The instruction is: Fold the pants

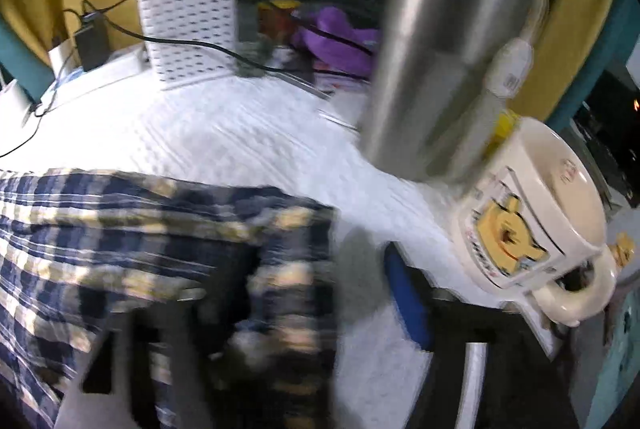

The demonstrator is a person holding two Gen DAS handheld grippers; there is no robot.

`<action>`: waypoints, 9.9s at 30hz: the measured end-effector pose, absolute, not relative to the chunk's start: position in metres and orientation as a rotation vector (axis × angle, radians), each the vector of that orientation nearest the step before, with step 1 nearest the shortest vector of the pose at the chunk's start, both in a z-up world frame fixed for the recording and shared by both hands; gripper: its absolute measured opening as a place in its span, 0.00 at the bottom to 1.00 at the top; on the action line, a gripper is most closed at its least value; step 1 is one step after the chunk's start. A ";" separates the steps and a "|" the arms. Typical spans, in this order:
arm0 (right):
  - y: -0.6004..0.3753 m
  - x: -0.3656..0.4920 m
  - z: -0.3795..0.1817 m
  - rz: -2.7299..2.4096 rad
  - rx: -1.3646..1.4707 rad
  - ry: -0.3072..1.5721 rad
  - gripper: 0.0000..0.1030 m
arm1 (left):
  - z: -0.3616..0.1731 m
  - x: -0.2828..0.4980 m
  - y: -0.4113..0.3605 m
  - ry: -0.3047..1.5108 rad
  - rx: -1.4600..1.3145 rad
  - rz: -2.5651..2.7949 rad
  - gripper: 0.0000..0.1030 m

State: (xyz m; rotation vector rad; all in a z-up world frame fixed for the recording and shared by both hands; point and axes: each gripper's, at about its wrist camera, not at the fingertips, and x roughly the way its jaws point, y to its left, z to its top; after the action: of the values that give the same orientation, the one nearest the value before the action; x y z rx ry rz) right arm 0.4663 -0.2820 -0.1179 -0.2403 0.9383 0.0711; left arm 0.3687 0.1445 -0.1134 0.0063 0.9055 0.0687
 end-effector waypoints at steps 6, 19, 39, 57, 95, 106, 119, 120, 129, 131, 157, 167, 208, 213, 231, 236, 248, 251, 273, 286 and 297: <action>-0.296 0.437 -0.094 0.058 -0.263 0.889 0.75 | -0.089 0.339 0.142 0.862 0.029 0.059 0.36; -0.279 0.360 -0.051 0.095 -0.280 0.776 0.75 | -0.086 0.254 0.123 0.918 -0.129 -0.121 0.56; -0.285 0.265 -0.085 0.115 -0.204 0.831 0.75 | -0.074 0.173 0.115 0.794 -0.147 -0.099 0.00; -0.338 0.191 -0.087 0.015 -0.267 0.769 0.92 | -0.083 0.137 0.094 0.807 -0.102 -0.058 0.38; -0.292 0.184 -0.106 0.159 -0.449 0.703 0.92 | -0.088 0.125 0.085 0.823 -0.085 -0.091 0.69; -0.275 0.243 -0.086 0.218 -0.419 0.729 0.92 | -0.088 0.123 0.052 0.796 -0.049 -0.211 0.79; -0.278 0.311 -0.097 0.245 -0.270 0.846 0.92 | -0.094 0.125 0.015 0.817 0.074 -0.298 0.85; -0.279 0.315 -0.098 0.246 -0.258 0.856 0.92 | -0.095 0.125 0.013 0.822 0.089 -0.305 0.86; -0.286 0.333 -0.110 0.258 -0.188 0.900 0.92 | -0.109 0.135 0.006 0.872 0.219 -0.184 0.87; -0.291 0.333 -0.110 0.259 -0.170 0.902 0.92 | -0.110 0.136 0.013 0.872 0.210 -0.177 0.63; -0.309 0.201 -0.075 0.255 -0.329 0.712 1.00 | -0.053 0.209 0.053 0.818 -0.083 -0.127 0.04; -0.194 0.174 -0.077 0.506 -0.374 0.629 1.00 | -0.042 0.214 0.050 0.802 -0.085 -0.144 0.04; -0.327 0.177 -0.025 0.149 -0.257 0.471 0.16 | 0.059 0.084 -0.015 0.515 0.163 -0.175 0.04; -0.331 0.155 -0.023 0.130 -0.264 0.442 0.15 | 0.065 0.051 -0.025 0.512 0.187 -0.186 0.04; -0.341 0.065 -0.078 0.114 -0.266 0.542 0.14 | 0.020 -0.007 -0.033 0.701 0.226 -0.219 0.04; -0.342 0.054 -0.068 0.124 -0.246 0.514 0.14 | 0.033 -0.017 -0.030 0.658 0.227 -0.208 0.04; -0.338 0.082 -0.023 0.170 -0.198 0.431 0.14 | 0.029 0.008 -0.010 0.634 0.200 -0.172 0.02; -0.336 0.095 -0.015 0.184 -0.176 0.425 0.14 | 0.023 0.024 0.000 0.638 0.172 -0.163 0.02; -0.296 0.196 0.017 0.183 -0.193 0.459 0.14 | 0.044 0.140 0.057 0.574 0.103 -0.138 0.02; -0.265 0.267 -0.001 0.194 -0.205 0.549 0.14 | 0.033 0.210 0.088 0.603 0.104 -0.128 0.02; -0.244 0.328 -0.034 0.195 -0.211 0.657 0.14 | -0.006 0.277 0.112 0.707 0.093 -0.136 0.02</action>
State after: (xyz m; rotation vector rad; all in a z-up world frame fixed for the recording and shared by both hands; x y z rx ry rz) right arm 0.3283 -0.2437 -0.0344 -0.2110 0.6572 0.1953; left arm 0.2768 0.1124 -0.0062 0.0933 0.7071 -0.1364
